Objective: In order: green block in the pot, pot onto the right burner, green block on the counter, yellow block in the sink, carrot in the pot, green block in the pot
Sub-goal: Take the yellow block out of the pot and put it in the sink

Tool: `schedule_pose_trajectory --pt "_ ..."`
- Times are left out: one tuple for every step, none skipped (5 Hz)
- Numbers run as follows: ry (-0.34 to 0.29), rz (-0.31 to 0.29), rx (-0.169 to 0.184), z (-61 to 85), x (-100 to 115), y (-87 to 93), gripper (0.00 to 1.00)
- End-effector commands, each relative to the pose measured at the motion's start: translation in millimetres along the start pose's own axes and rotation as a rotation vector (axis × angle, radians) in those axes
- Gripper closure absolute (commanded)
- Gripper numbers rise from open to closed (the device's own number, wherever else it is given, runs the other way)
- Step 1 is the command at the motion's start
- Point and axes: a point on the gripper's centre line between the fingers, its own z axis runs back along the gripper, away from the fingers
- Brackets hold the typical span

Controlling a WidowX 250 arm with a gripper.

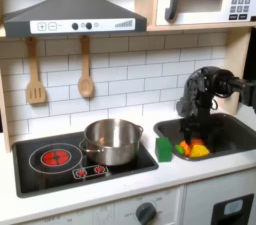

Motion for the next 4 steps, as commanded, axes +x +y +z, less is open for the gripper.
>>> schedule_pose_trajectory --pt "-0.024 -0.018 0.012 10.5 3.7 16.0 0.0" --pt "-0.027 -0.042 0.019 14.9 7.7 31.3 0.0" --pt "-0.048 -0.14 0.017 19.0 14.0 40.7 0.0" --pt "-0.054 -0.261 -0.01 25.1 14.1 43.7 0.0"
